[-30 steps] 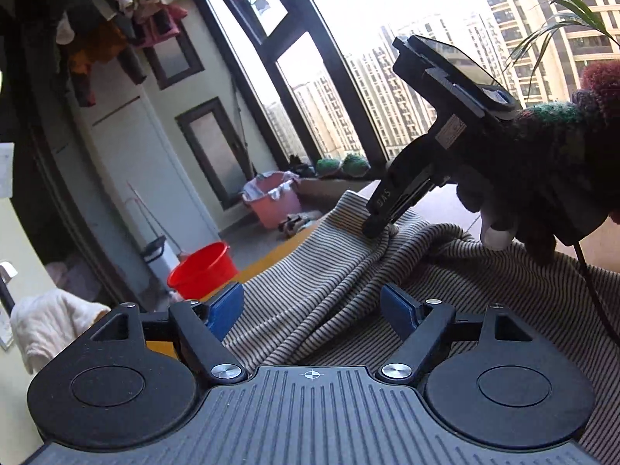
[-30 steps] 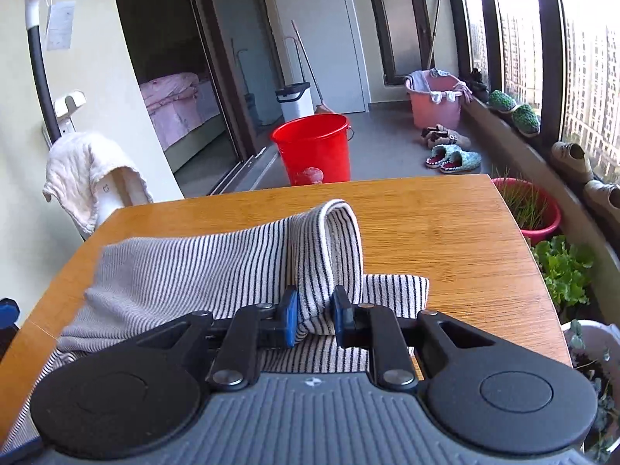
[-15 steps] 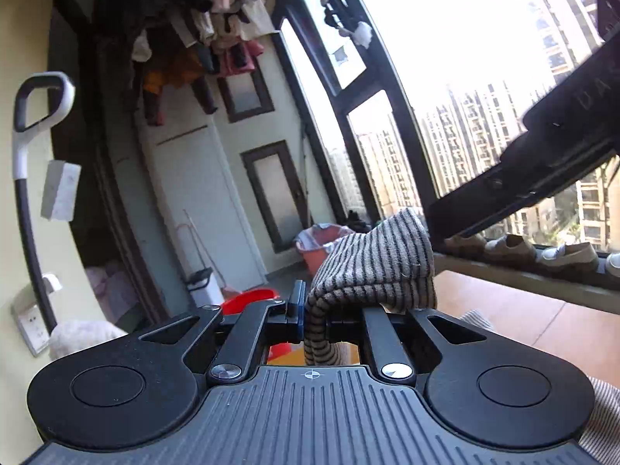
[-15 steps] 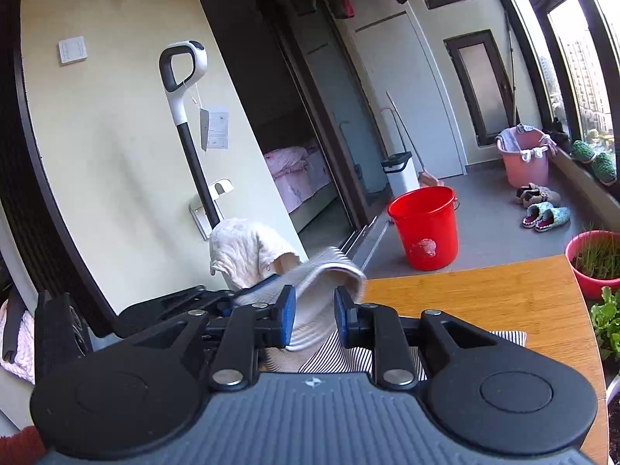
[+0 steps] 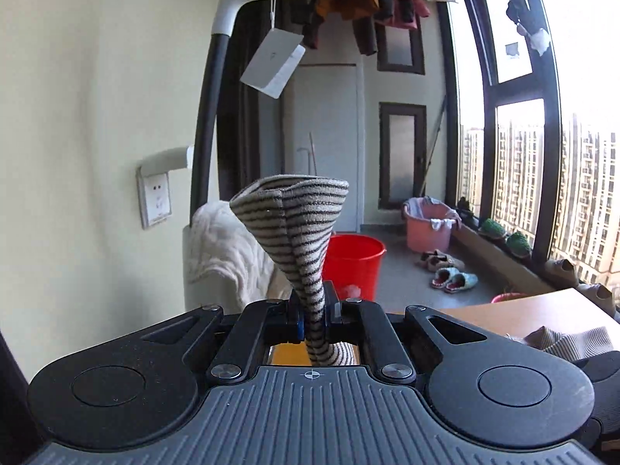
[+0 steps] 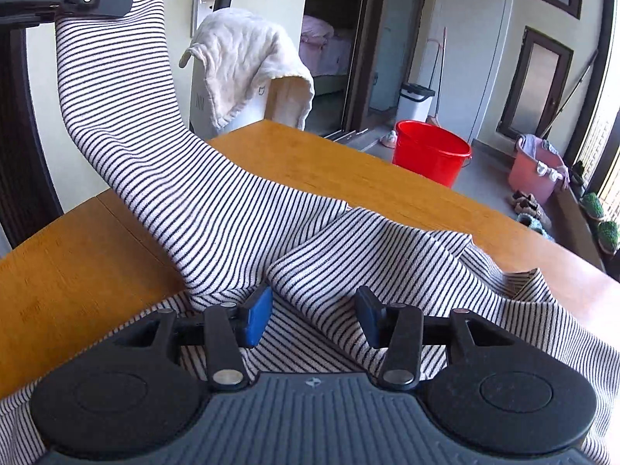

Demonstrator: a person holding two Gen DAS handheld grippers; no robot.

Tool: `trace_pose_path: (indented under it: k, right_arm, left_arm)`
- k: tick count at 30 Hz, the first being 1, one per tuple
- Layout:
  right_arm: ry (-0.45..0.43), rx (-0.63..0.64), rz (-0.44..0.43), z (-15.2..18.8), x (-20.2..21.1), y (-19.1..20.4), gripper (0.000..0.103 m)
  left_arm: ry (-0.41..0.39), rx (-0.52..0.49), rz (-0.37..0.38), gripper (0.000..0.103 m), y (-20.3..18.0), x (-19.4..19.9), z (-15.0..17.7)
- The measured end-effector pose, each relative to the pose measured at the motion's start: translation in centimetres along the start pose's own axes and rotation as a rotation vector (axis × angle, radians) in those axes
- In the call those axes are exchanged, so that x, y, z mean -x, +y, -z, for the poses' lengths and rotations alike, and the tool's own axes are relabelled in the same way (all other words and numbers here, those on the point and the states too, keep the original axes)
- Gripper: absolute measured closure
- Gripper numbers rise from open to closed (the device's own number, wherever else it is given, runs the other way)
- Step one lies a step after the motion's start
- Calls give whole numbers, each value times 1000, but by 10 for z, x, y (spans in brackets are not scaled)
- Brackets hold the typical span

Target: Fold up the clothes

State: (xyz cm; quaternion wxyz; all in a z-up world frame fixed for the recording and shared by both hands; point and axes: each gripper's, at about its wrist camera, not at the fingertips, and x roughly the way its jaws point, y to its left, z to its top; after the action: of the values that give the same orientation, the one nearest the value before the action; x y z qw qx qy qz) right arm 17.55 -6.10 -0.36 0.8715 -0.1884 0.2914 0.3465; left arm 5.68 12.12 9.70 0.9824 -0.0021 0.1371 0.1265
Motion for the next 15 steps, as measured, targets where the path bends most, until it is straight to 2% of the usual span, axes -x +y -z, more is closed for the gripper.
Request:
trace_pose_path:
  k: [1,4,7,10,13,15]
  right_arm:
    - [3,-18,12,-4,4,-5,99]
    - [-86,-93,63,-14,44,-46,97]
    - [-218,-214,177,-22,115,-113,97]
    - [-344,-266,312,-21,188,-162,97]
    - [-401,-297,376,-4,243,-186,97]
    - [-385,-300,377,17,257,-189,97]
  left_arm:
    - [8,3,8,93,-2,-1,3]
    - [16,-9,30,93,-5,-1,11]
    - [29,-12,74,93,-13,-1,16]
    - [58,-12,130,92,-27,0,24]
    - [107,-14,179,88,-44,3,36]
    - [137,-20,199,86,-54,6,43]
